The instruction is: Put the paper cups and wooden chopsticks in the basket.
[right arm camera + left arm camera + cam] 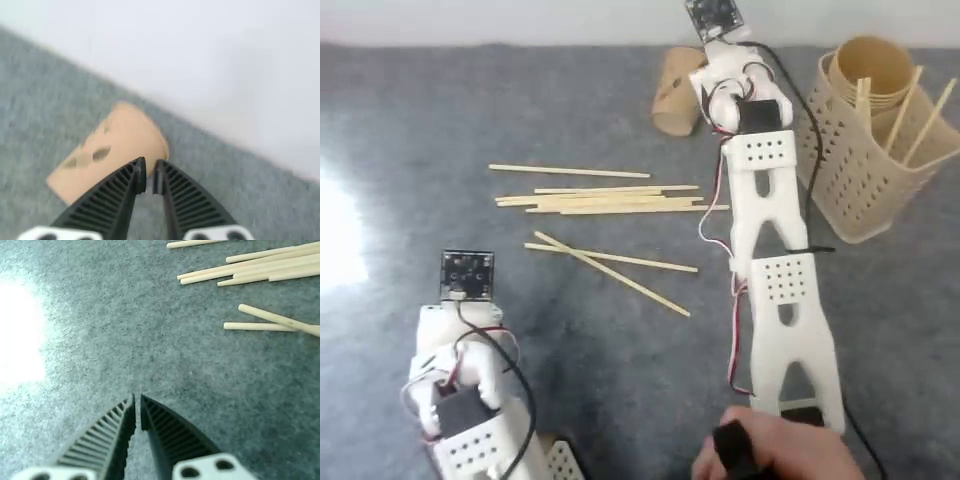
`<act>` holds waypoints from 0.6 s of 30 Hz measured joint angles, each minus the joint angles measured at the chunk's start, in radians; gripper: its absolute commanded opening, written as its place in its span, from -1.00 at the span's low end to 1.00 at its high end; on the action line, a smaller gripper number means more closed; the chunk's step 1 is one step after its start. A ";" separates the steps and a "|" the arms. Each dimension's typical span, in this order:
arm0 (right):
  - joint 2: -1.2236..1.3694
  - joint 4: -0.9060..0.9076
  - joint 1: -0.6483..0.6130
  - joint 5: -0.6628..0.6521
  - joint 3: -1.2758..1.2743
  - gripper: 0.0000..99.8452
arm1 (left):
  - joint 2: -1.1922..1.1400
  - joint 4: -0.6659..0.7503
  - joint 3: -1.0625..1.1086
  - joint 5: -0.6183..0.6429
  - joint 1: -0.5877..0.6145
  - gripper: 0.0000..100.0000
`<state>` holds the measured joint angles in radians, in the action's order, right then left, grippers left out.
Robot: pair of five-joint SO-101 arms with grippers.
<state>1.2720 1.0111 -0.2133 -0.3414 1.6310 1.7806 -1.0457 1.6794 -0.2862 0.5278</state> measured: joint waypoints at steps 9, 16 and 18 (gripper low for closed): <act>0.201 -0.250 0.000 -0.095 -0.002 -0.98 | 0.000 0.000 0.000 0.000 0.000 -0.97; 0.262 -0.261 0.000 -0.164 0.000 -0.98 | 0.000 0.000 0.000 0.000 0.000 -0.97; 0.267 -0.201 0.003 -0.198 0.000 -0.98 | 0.000 0.000 0.000 0.000 0.000 -0.97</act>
<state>1.5390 0.8101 -0.2102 -0.5393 1.6310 1.7806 -1.0457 1.6794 -0.2862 0.5278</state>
